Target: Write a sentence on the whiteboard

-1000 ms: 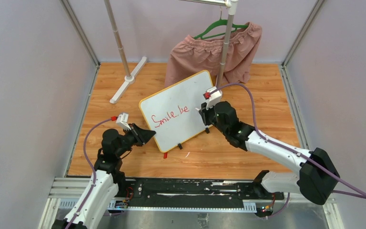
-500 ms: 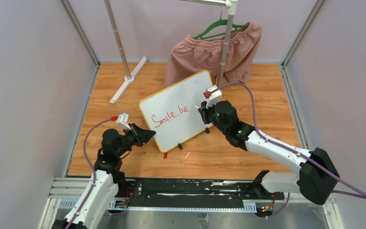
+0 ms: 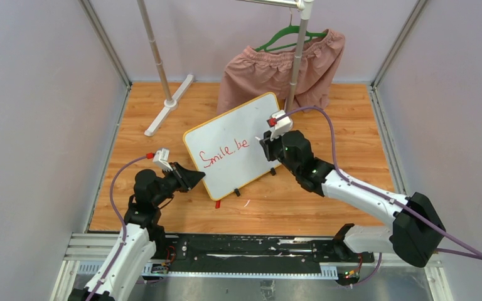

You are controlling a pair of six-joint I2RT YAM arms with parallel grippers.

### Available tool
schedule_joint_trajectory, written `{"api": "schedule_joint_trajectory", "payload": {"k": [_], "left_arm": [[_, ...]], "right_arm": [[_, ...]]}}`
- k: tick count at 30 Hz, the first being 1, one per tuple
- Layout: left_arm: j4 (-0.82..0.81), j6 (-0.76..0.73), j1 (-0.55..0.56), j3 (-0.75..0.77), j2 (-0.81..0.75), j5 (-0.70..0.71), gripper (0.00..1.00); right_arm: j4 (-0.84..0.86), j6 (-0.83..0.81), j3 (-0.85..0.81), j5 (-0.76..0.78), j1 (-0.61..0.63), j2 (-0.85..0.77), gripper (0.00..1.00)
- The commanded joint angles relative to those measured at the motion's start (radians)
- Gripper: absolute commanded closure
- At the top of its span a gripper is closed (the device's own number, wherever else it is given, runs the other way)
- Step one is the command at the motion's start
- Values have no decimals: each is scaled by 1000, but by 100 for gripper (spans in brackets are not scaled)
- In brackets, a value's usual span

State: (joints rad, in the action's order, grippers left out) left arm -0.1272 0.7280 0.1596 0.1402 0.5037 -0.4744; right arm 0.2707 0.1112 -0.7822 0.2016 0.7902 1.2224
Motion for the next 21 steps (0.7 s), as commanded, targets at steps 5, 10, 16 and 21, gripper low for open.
{"api": "schedule_joint_trajectory", "payload": {"k": [5,10,16,21], "left_arm": [[36,-9,1,16,-10,21,100],[34,-10,1,16,-9,20,100],[34,-9,1,15,-9,20,100],[32,-9,1,15,-7,22,100]], "right_arm": [[27,-7,-38,-5,-11,21,100],[23,-8,-46,-12,-11,35,100],[22,-9,-58,-23,-11,46,100],[27,-5,-63,-49,-11,51,100]]}}
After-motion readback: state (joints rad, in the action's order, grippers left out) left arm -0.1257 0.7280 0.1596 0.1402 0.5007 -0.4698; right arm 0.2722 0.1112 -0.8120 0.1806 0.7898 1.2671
